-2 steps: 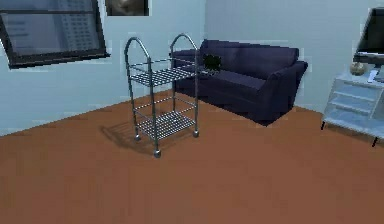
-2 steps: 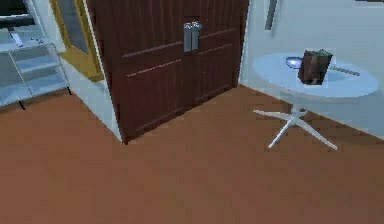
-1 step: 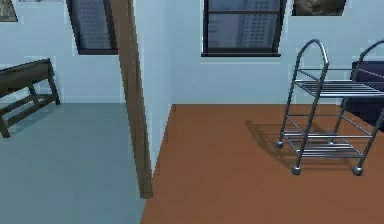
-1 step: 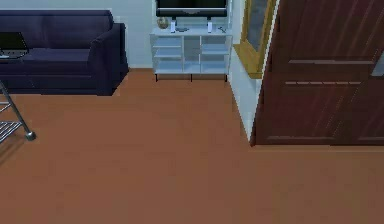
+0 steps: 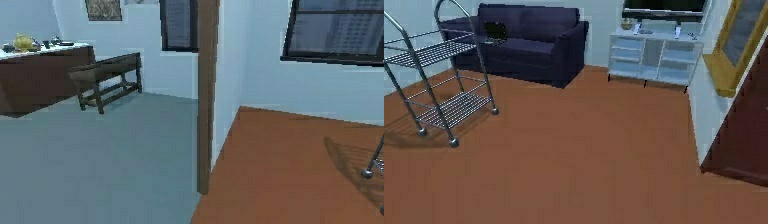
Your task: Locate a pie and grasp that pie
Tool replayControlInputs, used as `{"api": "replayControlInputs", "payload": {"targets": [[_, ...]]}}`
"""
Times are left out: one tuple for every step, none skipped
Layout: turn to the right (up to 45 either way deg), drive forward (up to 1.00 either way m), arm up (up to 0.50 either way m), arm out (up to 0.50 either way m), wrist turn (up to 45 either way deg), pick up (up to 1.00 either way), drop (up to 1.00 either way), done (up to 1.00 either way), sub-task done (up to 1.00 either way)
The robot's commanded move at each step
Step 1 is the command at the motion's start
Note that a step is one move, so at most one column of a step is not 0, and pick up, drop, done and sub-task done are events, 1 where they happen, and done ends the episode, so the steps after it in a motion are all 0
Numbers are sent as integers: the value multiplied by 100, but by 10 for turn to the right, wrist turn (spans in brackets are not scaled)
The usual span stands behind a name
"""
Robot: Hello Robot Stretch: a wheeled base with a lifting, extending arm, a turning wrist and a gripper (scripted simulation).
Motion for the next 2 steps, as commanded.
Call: {"api": "replayControlInputs", "payload": {"targets": [[0, 5, 0, 0, 0, 0, 0, 0, 0], [-390, 0, 0, 0, 0, 0, 0, 0, 0]]}}
